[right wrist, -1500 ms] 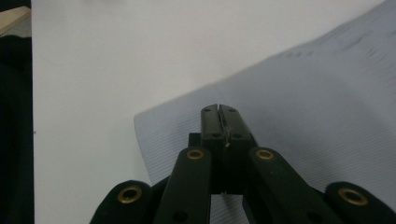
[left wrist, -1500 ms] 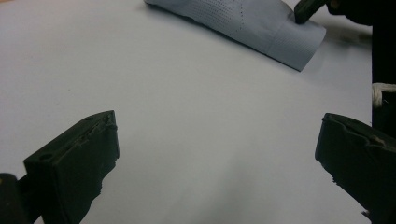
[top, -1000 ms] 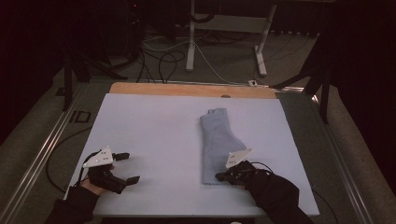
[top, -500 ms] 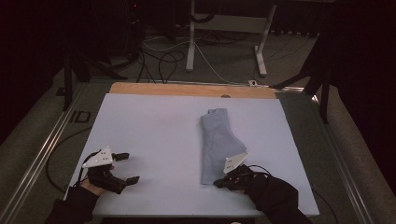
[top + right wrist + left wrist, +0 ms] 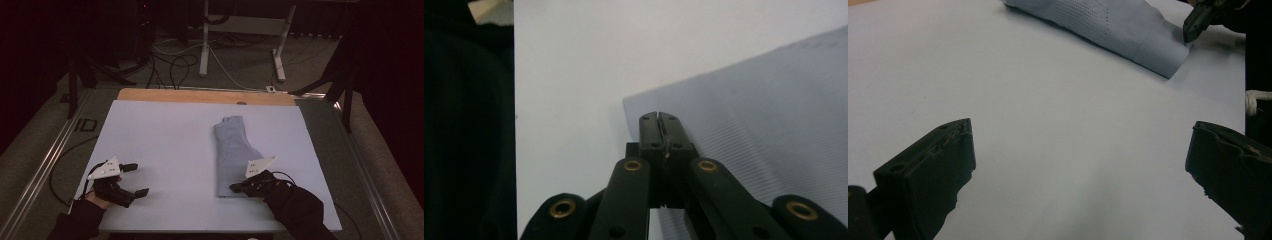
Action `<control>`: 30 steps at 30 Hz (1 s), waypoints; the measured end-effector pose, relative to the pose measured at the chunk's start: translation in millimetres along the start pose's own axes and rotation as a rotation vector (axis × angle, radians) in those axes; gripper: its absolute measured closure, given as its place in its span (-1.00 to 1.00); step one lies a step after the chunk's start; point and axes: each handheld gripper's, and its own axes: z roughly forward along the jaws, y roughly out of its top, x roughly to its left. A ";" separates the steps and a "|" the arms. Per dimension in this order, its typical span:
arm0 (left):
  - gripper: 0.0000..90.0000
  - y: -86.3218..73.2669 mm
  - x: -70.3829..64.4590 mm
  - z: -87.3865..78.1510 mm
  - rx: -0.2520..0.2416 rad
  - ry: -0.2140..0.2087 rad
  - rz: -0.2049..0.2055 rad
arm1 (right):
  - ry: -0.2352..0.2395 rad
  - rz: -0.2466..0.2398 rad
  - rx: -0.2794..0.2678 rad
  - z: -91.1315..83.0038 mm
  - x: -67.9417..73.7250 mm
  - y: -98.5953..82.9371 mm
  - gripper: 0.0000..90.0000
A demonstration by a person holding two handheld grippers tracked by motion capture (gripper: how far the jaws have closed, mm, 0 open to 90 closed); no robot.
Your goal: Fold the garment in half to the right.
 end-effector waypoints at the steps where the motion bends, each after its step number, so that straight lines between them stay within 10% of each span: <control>1: -0.99 0.3 0.2 -0.1 -0.001 0.000 0.003 | -0.001 -0.005 -0.015 -0.6 -1.6 0.0 0.96; 12: -0.99 0.0 0.3 -1.0 -0.003 0.001 0.003 | -0.059 0.017 -0.070 -9.3 -9.4 3.7 0.39; 21: -0.99 -1.0 0.2 -1.9 -0.002 0.002 0.002 | -0.088 0.074 -0.114 -10.9 -11.9 8.1 -0.73; 30: -0.99 -0.7 0.2 -2.5 -0.007 0.002 -0.002 | -0.100 0.085 -0.143 -16.6 -16.9 7.2 -0.80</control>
